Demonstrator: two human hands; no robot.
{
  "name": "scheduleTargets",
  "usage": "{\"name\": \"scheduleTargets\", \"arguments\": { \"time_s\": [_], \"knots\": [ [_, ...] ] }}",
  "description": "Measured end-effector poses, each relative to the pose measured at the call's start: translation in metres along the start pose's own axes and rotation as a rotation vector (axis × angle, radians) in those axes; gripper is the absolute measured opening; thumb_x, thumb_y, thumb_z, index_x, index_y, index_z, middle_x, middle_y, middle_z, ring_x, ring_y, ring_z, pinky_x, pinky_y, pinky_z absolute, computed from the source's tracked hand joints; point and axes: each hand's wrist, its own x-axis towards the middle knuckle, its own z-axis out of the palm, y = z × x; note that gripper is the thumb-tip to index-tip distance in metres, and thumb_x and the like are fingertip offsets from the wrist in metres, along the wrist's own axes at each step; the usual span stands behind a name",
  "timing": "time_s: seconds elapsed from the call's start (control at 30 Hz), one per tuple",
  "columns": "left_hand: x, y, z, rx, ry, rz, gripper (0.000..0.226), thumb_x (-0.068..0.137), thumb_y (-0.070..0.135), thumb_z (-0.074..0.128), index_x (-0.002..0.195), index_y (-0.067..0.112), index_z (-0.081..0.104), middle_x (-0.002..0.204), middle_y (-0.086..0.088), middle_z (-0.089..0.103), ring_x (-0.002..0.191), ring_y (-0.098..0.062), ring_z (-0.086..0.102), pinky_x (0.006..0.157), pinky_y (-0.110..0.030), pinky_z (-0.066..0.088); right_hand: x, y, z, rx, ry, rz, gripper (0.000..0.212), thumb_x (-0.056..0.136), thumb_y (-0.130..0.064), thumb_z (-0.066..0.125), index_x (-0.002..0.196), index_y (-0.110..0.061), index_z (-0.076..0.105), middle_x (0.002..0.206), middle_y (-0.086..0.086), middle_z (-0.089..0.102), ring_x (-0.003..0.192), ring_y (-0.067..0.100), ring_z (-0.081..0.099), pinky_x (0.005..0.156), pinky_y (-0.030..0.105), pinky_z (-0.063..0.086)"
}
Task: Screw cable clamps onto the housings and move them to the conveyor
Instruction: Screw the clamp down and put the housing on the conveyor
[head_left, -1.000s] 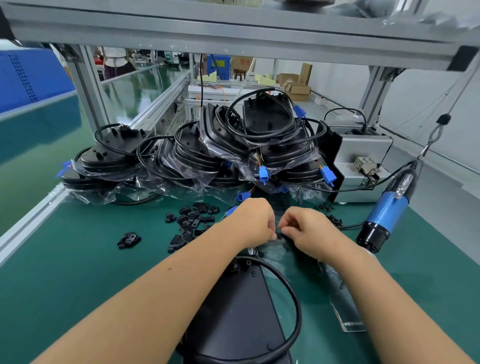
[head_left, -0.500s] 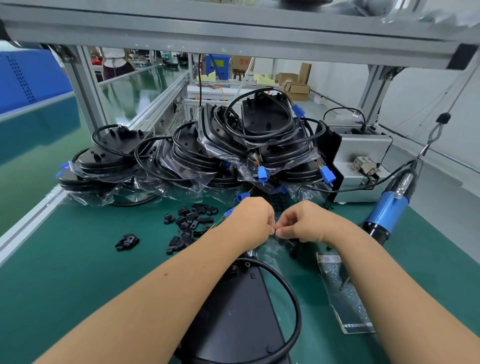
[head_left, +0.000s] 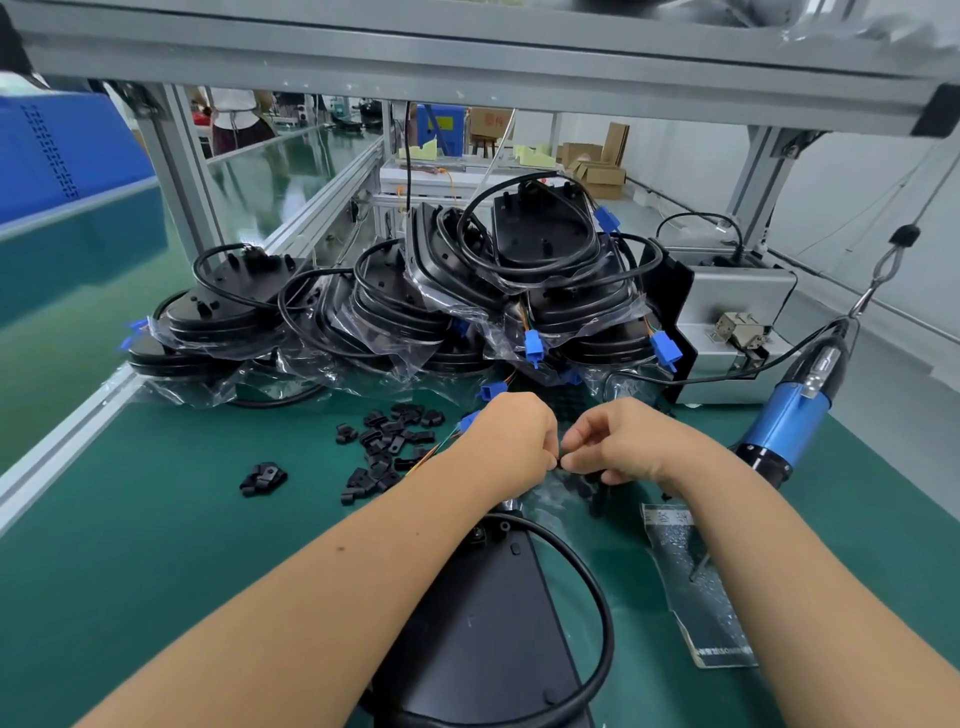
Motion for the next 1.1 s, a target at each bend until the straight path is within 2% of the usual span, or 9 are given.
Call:
{"name": "scheduleTargets", "arguments": {
  "time_s": [0.07, 0.13, 0.37, 0.47, 0.63, 0.87, 1.1],
  "knots": [
    [0.0, 0.001, -0.002, 0.009, -0.018, -0.004, 0.019, 0.094, 0.019, 0.06, 0.107, 0.012, 0.071, 0.112, -0.005, 0.068, 0.105, -0.021, 0.061, 0.093, -0.035, 0.049, -0.001, 0.001, -0.001, 0.001, -0.019, -0.003, 0.007, 0.084, -0.016, 0.072, 0.078, -0.02, 0.072, 0.072, -0.007, 0.066, 0.072, 0.007, 0.058, 0.057, 0.018, 0.047],
    [-0.001, 0.003, -0.003, 0.025, -0.034, -0.004, 0.021, 0.095, 0.02, 0.059, 0.111, 0.012, 0.07, 0.114, -0.005, 0.067, 0.107, -0.021, 0.06, 0.094, -0.035, 0.049, -0.001, 0.0, -0.001, -0.022, -0.024, 0.001, 0.012, 0.085, -0.019, 0.071, 0.073, -0.021, 0.073, 0.071, -0.008, 0.066, 0.073, 0.008, 0.058, 0.058, 0.017, 0.047],
    [-0.001, 0.005, -0.007, 0.048, -0.065, -0.013, 0.024, 0.096, 0.021, 0.058, 0.116, 0.014, 0.068, 0.12, -0.004, 0.065, 0.111, -0.021, 0.059, 0.096, -0.034, 0.048, -0.001, -0.007, -0.002, -0.1, -0.047, 0.002, 0.015, 0.085, -0.014, 0.067, 0.073, -0.022, 0.068, 0.078, -0.006, 0.067, 0.077, 0.008, 0.058, 0.06, 0.02, 0.046],
    [-0.001, 0.003, -0.005, 0.015, -0.038, -0.015, 0.023, 0.095, 0.021, 0.059, 0.114, 0.013, 0.069, 0.118, -0.005, 0.066, 0.11, -0.021, 0.059, 0.096, -0.035, 0.048, -0.004, -0.004, 0.002, -0.146, -0.022, -0.049, 0.014, 0.087, -0.012, 0.063, 0.076, -0.019, 0.066, 0.078, -0.005, 0.064, 0.072, 0.008, 0.055, 0.061, 0.02, 0.049],
    [-0.002, 0.0, 0.0, -0.026, -0.002, -0.021, 0.02, 0.093, 0.021, 0.061, 0.108, 0.012, 0.071, 0.113, -0.006, 0.068, 0.106, -0.02, 0.061, 0.093, -0.035, 0.05, -0.011, 0.002, 0.009, -0.166, 0.092, -0.16, 0.013, 0.088, -0.014, 0.065, 0.076, -0.018, 0.066, 0.072, -0.005, 0.064, 0.062, 0.006, 0.054, 0.059, 0.019, 0.045],
    [-0.001, -0.004, 0.002, -0.077, 0.01, -0.027, 0.018, 0.092, 0.019, 0.064, 0.105, 0.011, 0.073, 0.108, -0.006, 0.07, 0.101, -0.02, 0.063, 0.091, -0.034, 0.051, -0.011, -0.001, 0.008, -0.266, 0.118, -0.198, 0.017, 0.089, -0.017, 0.067, 0.075, -0.026, 0.065, 0.069, -0.01, 0.062, 0.055, -0.001, 0.052, 0.057, 0.016, 0.042],
    [0.0, -0.007, 0.005, -0.1, 0.027, -0.029, 0.016, 0.091, 0.018, 0.065, 0.103, 0.011, 0.073, 0.103, -0.006, 0.071, 0.097, -0.02, 0.064, 0.088, -0.034, 0.053, -0.014, -0.002, 0.016, -0.443, 0.183, -0.228, 0.016, 0.09, -0.021, 0.06, 0.075, -0.027, 0.057, 0.075, -0.012, 0.06, 0.07, 0.007, 0.055, 0.065, 0.024, 0.043]
  ]
}}
